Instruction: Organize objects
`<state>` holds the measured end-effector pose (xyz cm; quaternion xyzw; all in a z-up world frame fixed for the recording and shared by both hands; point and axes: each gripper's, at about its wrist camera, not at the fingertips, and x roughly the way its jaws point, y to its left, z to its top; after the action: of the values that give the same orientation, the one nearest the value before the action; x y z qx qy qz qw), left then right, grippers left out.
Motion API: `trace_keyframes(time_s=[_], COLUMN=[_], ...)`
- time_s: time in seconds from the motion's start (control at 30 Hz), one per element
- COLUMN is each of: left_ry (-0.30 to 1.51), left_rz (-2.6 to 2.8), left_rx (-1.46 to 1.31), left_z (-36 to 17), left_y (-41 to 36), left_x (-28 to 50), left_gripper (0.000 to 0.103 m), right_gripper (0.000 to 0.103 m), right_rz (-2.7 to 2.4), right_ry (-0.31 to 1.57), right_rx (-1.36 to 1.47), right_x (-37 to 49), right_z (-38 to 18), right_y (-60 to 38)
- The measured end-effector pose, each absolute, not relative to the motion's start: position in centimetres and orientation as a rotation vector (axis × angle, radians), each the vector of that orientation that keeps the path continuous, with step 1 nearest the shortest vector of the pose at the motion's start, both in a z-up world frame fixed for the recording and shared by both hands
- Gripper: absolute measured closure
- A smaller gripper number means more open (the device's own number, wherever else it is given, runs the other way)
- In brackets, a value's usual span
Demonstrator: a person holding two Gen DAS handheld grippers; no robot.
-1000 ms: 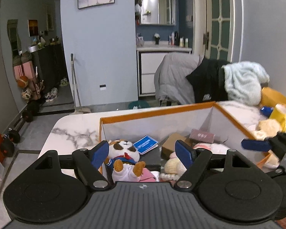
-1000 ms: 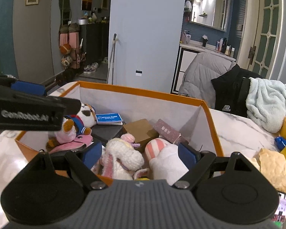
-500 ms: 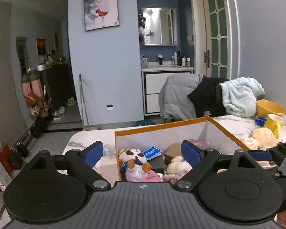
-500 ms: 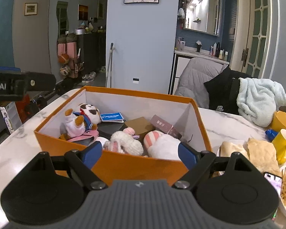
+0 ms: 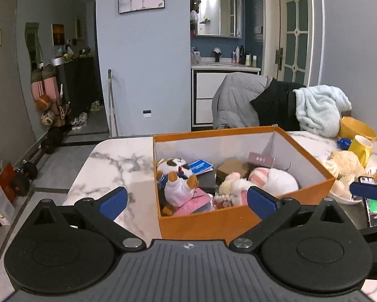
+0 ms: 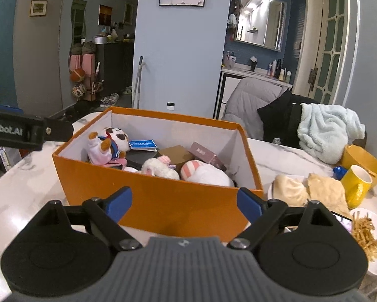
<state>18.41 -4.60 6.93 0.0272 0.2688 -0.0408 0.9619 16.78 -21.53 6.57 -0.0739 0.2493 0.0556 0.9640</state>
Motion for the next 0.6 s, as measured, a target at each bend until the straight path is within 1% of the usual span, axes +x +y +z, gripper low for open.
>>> trace_keyframes(time_s=[0.1, 0.37, 0.6], left_ry=[0.543, 0.538, 0.577], left_rz=[-0.086, -0.049, -0.047], left_rx=[0.062, 0.102, 0.047], left_z=[6.9, 6.8, 6.6], left_y=[-4.8, -5.0, -3.9], left_x=[17.9, 16.6, 16.3], left_gripper=[0.0, 0.0, 0.0], right_gripper=[0.012, 0.007, 0.002], right_rz=[0.109, 0.071, 0.02], right_ry=[0.51, 0.519, 0.529], right_rx=[-0.152, -0.15, -0.123], right_x=[16.2, 14.9, 14.0], right_z=[6.4, 6.4, 7.6], right_y=[-21.6, -21.3, -20.9])
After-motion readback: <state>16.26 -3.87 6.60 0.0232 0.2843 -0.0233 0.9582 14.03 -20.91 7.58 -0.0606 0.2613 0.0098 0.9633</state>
